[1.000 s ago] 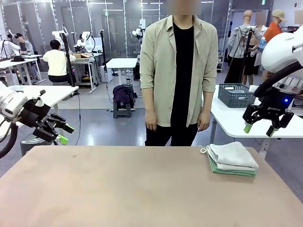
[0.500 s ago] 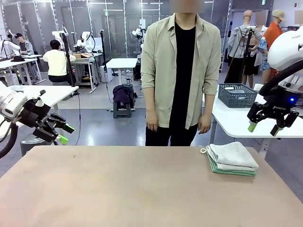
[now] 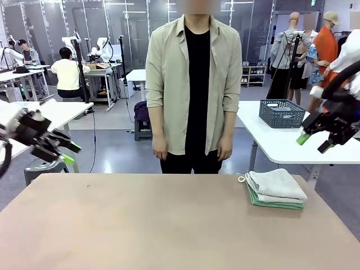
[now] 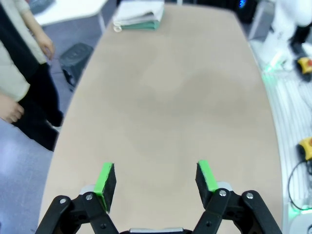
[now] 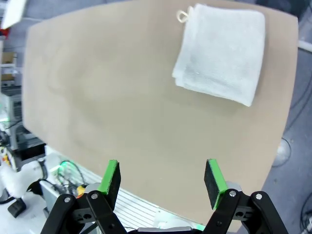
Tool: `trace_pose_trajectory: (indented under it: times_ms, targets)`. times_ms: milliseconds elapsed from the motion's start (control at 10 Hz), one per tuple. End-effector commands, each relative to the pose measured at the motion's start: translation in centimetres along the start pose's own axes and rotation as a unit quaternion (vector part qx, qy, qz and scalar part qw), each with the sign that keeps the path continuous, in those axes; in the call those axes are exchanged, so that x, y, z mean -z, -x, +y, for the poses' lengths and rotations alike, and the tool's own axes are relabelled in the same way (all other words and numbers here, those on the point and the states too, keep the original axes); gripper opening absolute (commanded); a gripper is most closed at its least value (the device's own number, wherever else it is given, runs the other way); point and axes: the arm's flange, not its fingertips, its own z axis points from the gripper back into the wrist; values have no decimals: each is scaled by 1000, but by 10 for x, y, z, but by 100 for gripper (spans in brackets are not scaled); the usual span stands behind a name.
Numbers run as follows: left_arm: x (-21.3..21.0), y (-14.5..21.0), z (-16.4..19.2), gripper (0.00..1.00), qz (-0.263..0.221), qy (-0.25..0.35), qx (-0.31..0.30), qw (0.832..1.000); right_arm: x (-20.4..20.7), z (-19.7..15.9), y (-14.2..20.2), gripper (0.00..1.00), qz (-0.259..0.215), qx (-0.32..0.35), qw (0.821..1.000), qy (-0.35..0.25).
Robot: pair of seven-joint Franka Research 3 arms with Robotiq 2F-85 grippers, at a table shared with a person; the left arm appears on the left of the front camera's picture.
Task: Fold the towels and place them in the basket.
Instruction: Stack the folded Towel with hook on the right side of the table.
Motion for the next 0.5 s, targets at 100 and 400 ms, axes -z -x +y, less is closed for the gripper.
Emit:
trace_pose_trajectory:
  times_ms: [100,400]
  targets:
    - [-118,-16,0,84,-41,3,-118,992,-52,-17,19,87,-11,-14,995,-95]
    - [-186,-7,-6,84,60,46,-351,933,-87,-29,41,87,-31,22,980,-197]
